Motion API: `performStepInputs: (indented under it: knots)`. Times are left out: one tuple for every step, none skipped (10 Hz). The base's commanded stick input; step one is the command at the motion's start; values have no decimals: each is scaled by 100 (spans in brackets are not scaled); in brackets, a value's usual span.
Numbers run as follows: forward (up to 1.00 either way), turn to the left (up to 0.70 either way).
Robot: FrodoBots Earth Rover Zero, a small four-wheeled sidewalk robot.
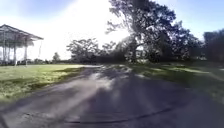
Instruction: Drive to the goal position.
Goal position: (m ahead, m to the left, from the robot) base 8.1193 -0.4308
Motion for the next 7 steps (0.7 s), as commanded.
performStepInputs:
  knots:
    - [0,0]
    - [0,0]
    - [0,0]
    - [18,0]
    - [48,0]
    - [79,0]
    - [85,0]
